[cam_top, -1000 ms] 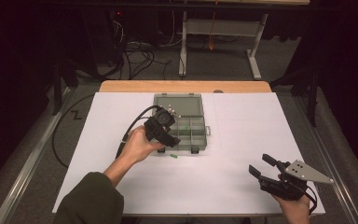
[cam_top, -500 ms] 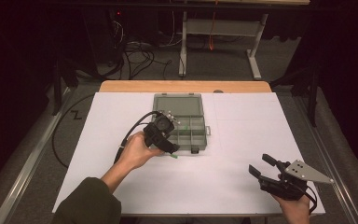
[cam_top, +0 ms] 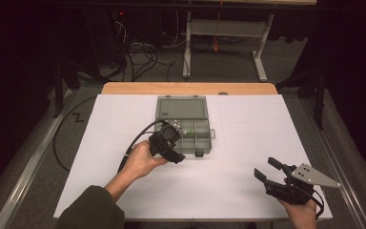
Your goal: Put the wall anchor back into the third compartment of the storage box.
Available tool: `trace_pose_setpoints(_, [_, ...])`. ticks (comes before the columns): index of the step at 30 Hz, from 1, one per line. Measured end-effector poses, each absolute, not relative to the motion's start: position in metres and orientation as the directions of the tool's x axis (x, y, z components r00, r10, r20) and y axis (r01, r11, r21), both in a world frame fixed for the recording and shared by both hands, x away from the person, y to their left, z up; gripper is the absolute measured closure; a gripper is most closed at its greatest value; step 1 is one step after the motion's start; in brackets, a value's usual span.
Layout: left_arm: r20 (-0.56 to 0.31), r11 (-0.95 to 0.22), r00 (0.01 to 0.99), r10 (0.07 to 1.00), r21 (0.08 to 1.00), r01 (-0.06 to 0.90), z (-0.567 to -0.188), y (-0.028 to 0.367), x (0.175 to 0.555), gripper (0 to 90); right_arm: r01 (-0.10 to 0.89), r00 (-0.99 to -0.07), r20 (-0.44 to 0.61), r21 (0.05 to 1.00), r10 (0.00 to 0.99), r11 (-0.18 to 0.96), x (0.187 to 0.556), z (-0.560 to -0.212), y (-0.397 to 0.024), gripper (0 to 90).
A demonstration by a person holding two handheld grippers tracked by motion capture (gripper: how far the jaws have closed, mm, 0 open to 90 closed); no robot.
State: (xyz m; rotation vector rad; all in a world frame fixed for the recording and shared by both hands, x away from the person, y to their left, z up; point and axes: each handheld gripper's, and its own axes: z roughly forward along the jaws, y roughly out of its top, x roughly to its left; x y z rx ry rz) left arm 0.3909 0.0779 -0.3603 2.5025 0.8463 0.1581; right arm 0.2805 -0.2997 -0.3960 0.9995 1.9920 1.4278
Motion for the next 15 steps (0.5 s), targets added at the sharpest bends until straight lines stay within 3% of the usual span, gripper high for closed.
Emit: trace_pose_setpoints(15, [-0.017, -0.731, 0.811, 0.584, 0.424, 0.535, -0.374, 0.067, 0.392, 43.7, 0.276, -0.611, 0.025, 0.943, 0.791, 0.183, 0.281, -0.396, -0.3, 34.1])
